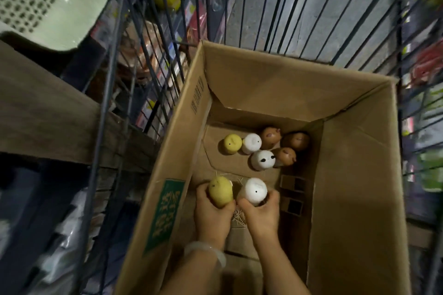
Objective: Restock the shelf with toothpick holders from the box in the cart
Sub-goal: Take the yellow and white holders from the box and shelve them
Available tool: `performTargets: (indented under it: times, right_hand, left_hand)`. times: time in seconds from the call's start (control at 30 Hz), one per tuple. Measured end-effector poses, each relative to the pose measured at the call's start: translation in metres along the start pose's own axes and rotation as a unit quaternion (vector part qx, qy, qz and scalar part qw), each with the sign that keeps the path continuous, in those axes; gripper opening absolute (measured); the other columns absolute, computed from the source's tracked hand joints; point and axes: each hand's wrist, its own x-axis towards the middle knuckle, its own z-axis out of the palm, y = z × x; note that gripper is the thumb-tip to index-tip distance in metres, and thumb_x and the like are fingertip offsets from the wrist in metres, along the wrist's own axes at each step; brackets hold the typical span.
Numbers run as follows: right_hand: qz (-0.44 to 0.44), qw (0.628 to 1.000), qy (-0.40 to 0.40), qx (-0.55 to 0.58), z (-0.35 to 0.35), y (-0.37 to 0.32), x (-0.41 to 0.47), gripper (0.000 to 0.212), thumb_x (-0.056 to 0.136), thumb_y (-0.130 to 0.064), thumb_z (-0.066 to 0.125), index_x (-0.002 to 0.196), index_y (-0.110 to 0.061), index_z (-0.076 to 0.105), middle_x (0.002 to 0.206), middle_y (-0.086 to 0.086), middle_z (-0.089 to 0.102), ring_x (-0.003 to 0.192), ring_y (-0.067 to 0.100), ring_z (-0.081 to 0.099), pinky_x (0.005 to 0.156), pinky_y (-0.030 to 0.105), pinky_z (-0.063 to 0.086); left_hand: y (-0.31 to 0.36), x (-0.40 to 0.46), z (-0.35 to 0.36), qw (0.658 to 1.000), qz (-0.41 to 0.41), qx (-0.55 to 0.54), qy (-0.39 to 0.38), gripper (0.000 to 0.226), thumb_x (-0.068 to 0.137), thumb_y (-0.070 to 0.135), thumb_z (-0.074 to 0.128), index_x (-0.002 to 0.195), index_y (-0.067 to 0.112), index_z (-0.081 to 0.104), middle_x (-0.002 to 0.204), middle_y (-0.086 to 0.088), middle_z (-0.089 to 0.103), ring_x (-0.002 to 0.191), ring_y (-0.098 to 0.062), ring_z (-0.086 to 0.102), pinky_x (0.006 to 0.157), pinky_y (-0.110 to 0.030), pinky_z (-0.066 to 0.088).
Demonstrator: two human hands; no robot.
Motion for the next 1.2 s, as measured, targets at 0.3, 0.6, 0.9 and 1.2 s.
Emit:
performTargets:
  times: [0.3,0.6,0.9,1.2]
  right_hand:
    - [-0.094,0.995,-0.027,0.029,-0.034,-0.04,-0.08,0.048,0.067,-0.006,0.081,0.103,-0.017,0.052,0.092,-0.005,0.058,0.082,0.011,0.058,0.062,0.018,0.042]
    - [-0.234,0.969,-0.054,0.062,-0.052,-0.055,-0.217,0.05,0.07,-0.006,0.079,0.108,-0.023,0.053,0.098,-0.011,0.059,0.086,0.004,0.059,0.062,0.011,0.046]
    - [-0.348,0.926,-0.143,0.008,-0.047,-0.029,-0.395,0.047,0.071,-0.016,0.079,0.109,-0.025,0.052,0.098,-0.017,0.056,0.083,-0.007,0.053,0.06,0.002,0.041]
    - [-0.386,0.881,-0.271,-0.036,-0.005,0.003,-0.524,0.047,0.073,-0.024,0.08,0.108,-0.027,0.049,0.102,-0.014,0.056,0.089,0.006,0.057,0.062,0.012,0.044]
  left_hand:
    - [0.052,-0.058,-0.059,0.991,0.116,-0.025,-0.061,0.063,0.063,0.004,0.082,0.113,0.025,0.05,0.106,0.001,0.061,0.1,-0.018,0.059,0.089,-0.034,0.049]
    - [0.058,-0.157,-0.167,0.963,0.249,-0.041,-0.094,0.062,0.067,0.007,0.081,0.114,0.029,0.047,0.099,0.017,0.056,0.087,0.007,0.053,0.066,-0.001,0.042]
    - [-0.015,-0.28,-0.319,0.941,0.323,-0.099,-0.021,0.058,0.068,0.011,0.082,0.116,0.023,0.052,0.109,0.003,0.063,0.099,-0.012,0.06,0.084,-0.027,0.05]
    - [-0.088,-0.354,-0.445,0.934,0.319,-0.139,0.083,0.055,0.069,0.011,0.082,0.116,0.018,0.055,0.102,0.004,0.065,0.093,-0.015,0.063,0.073,-0.026,0.051]
